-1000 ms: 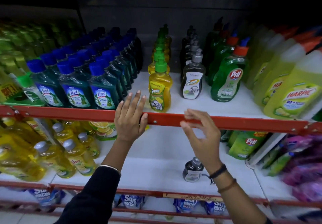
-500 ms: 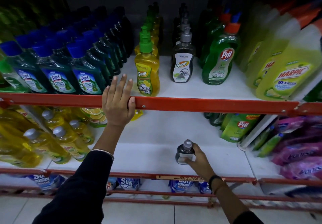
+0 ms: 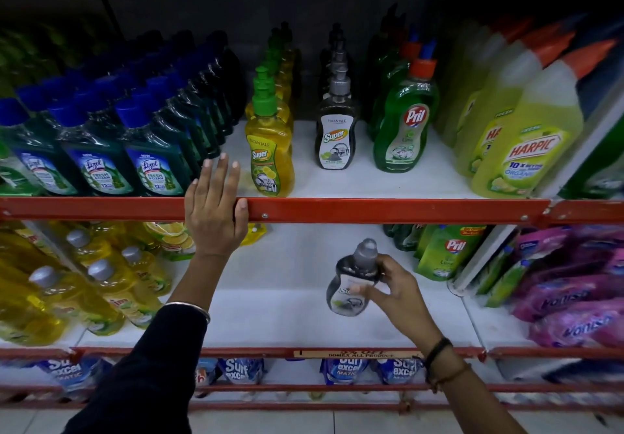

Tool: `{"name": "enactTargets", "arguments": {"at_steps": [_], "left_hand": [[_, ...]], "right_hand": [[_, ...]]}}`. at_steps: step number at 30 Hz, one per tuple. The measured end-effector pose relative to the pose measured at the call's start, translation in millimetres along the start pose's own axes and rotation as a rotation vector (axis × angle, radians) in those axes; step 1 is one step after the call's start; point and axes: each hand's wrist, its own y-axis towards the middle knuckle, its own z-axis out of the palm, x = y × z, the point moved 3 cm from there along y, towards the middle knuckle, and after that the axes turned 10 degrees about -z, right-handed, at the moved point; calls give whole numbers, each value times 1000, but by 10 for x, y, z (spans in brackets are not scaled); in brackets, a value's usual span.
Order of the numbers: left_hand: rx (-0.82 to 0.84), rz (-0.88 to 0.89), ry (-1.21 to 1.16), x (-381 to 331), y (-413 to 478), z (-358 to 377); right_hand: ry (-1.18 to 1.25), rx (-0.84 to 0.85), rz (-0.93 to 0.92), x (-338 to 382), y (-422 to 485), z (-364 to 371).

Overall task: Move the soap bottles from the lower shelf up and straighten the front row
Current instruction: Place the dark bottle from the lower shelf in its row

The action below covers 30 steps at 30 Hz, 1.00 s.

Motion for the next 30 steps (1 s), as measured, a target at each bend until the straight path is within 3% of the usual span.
{"name": "enactTargets", "arguments": {"at_steps": [9,14,26,30], "left_hand": [[73,-2,-1,-6,21,-32],[102,-4,-31,-18,34,-71],[131,-25,-73,-20,20,-68],[132,-145,-145,-91,13,-85]], "right_hand": [[81,-301,-352,1131,820,-227],[106,-414,-436,1340,1165,-230],[27,-294,-340,1048,1573,13],[-45,-230,-358,1037,1536,10]]}}
